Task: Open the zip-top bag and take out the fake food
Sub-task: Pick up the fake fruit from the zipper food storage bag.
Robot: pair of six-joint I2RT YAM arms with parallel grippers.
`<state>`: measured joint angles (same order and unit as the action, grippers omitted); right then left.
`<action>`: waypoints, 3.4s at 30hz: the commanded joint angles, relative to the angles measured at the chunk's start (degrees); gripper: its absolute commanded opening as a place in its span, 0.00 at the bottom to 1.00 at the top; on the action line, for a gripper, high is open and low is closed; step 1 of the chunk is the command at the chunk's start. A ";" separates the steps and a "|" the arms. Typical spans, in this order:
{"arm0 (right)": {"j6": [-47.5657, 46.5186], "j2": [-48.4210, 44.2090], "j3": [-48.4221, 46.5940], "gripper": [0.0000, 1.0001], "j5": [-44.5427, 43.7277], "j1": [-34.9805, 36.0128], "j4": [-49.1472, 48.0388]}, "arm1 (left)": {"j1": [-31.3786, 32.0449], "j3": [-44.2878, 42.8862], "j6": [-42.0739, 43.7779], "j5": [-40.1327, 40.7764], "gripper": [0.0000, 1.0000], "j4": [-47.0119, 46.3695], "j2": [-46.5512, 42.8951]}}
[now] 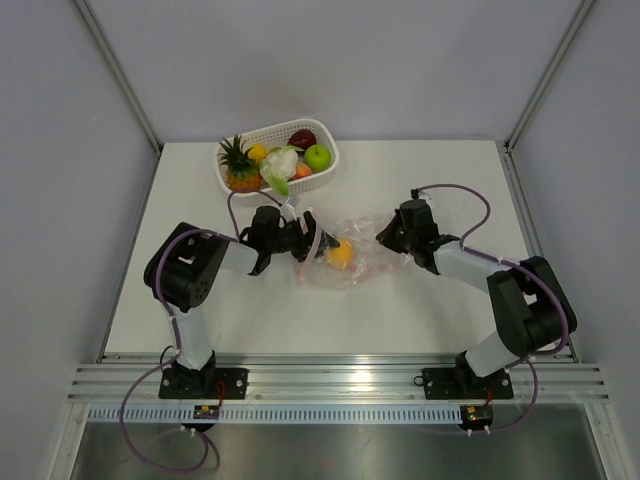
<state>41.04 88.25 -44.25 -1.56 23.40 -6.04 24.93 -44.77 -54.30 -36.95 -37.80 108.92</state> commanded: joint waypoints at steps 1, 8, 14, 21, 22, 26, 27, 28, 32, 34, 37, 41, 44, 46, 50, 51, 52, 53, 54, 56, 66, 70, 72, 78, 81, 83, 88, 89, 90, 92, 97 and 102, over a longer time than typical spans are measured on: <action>-0.61 2.63 -3.12 0.00 4.90 1.30 -3.45 | 0.65 -2.25 2.10 1.18 0.75 0.62 0.32; -0.08 5.97 -4.44 0.00 7.89 2.88 -5.03 | 1.00 -2.95 2.62 1.70 0.76 1.77 0.50; 0.88 7.90 -4.70 0.00 12.10 4.29 -8.54 | 1.26 -3.39 3.24 2.32 0.76 3.26 0.50; 1.33 9.93 -5.23 0.00 15.97 4.99 -10.65 | 1.53 -3.74 3.68 2.94 0.78 4.67 0.50; 1.41 9.93 -5.32 0.00 16.15 4.99 -10.83 | 1.53 -3.74 3.85 3.02 0.78 4.75 0.59; 1.24 9.84 -5.41 0.00 16.15 4.99 -10.83 | 1.79 -3.92 3.94 3.20 0.83 5.11 0.59; 1.24 9.84 -5.41 0.00 16.15 4.99 -10.83 | 1.88 -4.00 3.94 3.20 0.84 5.28 0.59; 1.06 9.84 -5.41 0.00 16.24 4.99 -10.83 | 1.88 -4.01 4.03 3.29 0.84 5.28 0.59; 1.06 9.84 -5.41 0.00 16.15 4.99 -10.66 | 1.97 -4.09 4.12 3.03 0.81 5.37 0.59; 0.89 9.75 -5.50 0.00 15.80 4.99 -10.39 | 1.97 -4.18 4.03 2.85 0.77 5.28 0.68; 0.80 9.66 -5.58 0.00 15.10 4.99 -9.87 | 1.97 -4.36 3.68 2.15 0.68 4.76 1.20; 0.54 8.96 -5.76 0.00 12.12 4.99 -7.50 | 1.97 -4.27 3.24 1.79 0.54 4.06 1.29; 0.45 7.12 -5.59 0.00 7.20 4.90 -4.61 | 1.79 -3.92 2.98 1.53 0.48 3.61 0.68; 0.71 5.28 -5.06 0.00 2.46 4.73 -3.19 | 1.70 -3.83 2.98 1.27 0.47 3.61 0.33; 2.82 1.41 -2.52 0.00 -3.53 2.28 -2.13 | 1.00 -3.39 2.54 0.56 0.47 2.65 -0.11; 3.17 -0.08 -1.29 0.00 -4.23 1.57 -2.22 | 0.91 -3.30 2.36 0.39 0.46 2.47 -0.12; 3.69 -0.96 -0.67 0.00 -4.59 0.95 -2.13 | 0.91 -3.13 2.19 0.39 0.45 2.38 -0.20; 4.40 -1.84 0.12 0.00 -5.20 0.16 -2.04 | 0.65 -3.04 2.10 0.21 0.45 2.12 -0.29; 4.58 -3.50 1.26 0.00 -6.86 -0.89 -1.87 | 0.56 -2.95 2.01 0.12 0.45 1.94 -0.29; 4.67 -5.09 2.06 0.00 -9.50 -1.42 -0.55 | 0.39 -2.69 1.83 -0.05 0.44 1.68 -0.55; 9.15 -11.78 6.54 0.01 -24.80 -1.95 2.09 | -3.48 1.09 -0.80 -2.51 0.41 -2.36 -3.98; 8.98 -11.34 6.28 0.01 -24.80 -1.95 2.35 | -5.68 2.58 -2.21 -3.74 0.41 -3.86 -6.26; 9.06 -11.17 5.93 0.01 -25.16 -1.95 2.70 | -6.73 3.20 -2.30 -4.18 0.41 -3.77 -7.32; 9.41 -11.60 6.02 0.01 -26.12 -1.87 3.40 | -10.07 4.87 -0.89 -2.52 0.40 1.05 -11.71; 9.50 -11.70 6.02 0.01 -26.12 -1.95 3.32 | -11.39 5.49 0.60 0.11 0.40 5.00 -14.08; 9.41 -11.69 6.02 0.01 -26.04 -1.95 3.32 | -12.09 5.14 3.14 1.87 0.40 10.00 -15.40; 9.33 -11.70 6.19 0.01 -25.68 -1.95 2.97 | -13.59 4.26 8.32 7.85 0.39 17.57 -20.93; 9.24 -11.61 6.28 0.01 -25.42 -1.95 2.79 | -14.11 4.08 9.29 10.64 0.39 20.02 -21.82; 9.15 -11.43 6.28 0.01 -25.33 -1.87 2.70 | -14.29 3.82 10.61 11.97 0.39 21.09 -22.78; 9.06 -11.26 6.37 0.01 -24.81 -1.95 2.27 | -14.82 3.64 10.88 13.74 0.39 21.89 -25.33; 8.80 -10.29 6.02 0.00 -23.05 -1.95 1.65 | -15.00 -2.05 10.80 16.65 0.39 24.70 -27.89; 8.71 -10.73 6.19 0.00 -22.35 -1.95 1.39 | -14.82 -10.23 10.62 16.38 0.40 27.16 -24.39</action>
<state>49.74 77.91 -37.78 -24.21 21.67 -3.16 10.07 -48.73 -44.77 -22.26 -10.24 83.13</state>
